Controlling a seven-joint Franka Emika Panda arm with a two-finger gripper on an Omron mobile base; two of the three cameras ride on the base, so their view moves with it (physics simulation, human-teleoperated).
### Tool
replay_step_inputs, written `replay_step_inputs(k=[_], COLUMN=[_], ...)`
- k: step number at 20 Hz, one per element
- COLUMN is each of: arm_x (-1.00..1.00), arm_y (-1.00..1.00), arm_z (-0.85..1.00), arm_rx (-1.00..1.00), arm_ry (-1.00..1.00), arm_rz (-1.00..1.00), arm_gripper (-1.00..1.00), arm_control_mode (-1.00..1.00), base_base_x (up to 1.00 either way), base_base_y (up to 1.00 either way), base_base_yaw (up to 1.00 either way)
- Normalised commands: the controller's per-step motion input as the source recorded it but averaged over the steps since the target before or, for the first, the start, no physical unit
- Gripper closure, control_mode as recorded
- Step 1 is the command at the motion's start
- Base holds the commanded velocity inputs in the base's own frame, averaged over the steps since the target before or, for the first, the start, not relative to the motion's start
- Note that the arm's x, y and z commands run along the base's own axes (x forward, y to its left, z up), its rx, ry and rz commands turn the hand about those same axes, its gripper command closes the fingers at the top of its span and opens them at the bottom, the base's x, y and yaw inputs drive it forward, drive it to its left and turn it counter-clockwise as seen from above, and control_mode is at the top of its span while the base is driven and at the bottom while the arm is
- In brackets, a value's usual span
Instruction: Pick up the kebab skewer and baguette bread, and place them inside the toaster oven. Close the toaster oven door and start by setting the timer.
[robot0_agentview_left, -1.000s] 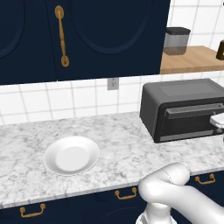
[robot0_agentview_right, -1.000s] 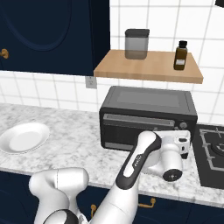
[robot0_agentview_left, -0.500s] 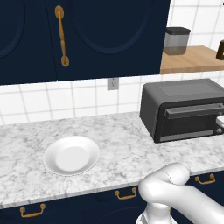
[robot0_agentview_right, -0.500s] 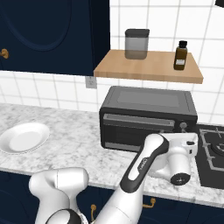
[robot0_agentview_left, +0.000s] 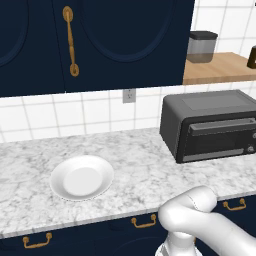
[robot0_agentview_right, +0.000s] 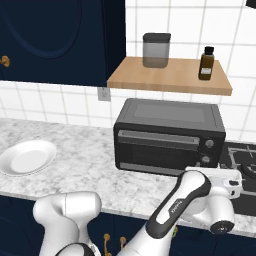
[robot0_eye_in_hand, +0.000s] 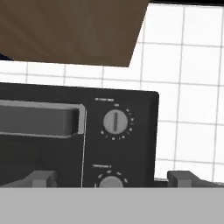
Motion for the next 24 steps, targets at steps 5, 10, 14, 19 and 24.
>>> replay_step_inputs(k=[5,10,14,19,24], arm_x=[0.0,0.06,0.18,0.24,-0.04], arm_y=[-0.11,0.0,0.0,0.01,0.0], arm_z=[-0.51,-0.28,0.0,0.0,-0.29], arm_rx=[0.15,0.13,0.1,0.0,0.0], arm_ry=[0.0,0.0,0.0,0.0,0.0], arm_rz=[0.0,0.0,0.0,0.0,0.0], arm_gripper=[-1.0,-1.0,-1.0,-1.0,-1.0], arm_control_mode=[-1.0,-1.0,-1.0,-1.0,-1.0], base_base_x=[0.0,0.0,0.0,0.0,0.0], base_base_y=[0.0,0.0,0.0,0.0,0.0], base_base_yaw=[0.0,0.0,0.0,0.0,0.0])
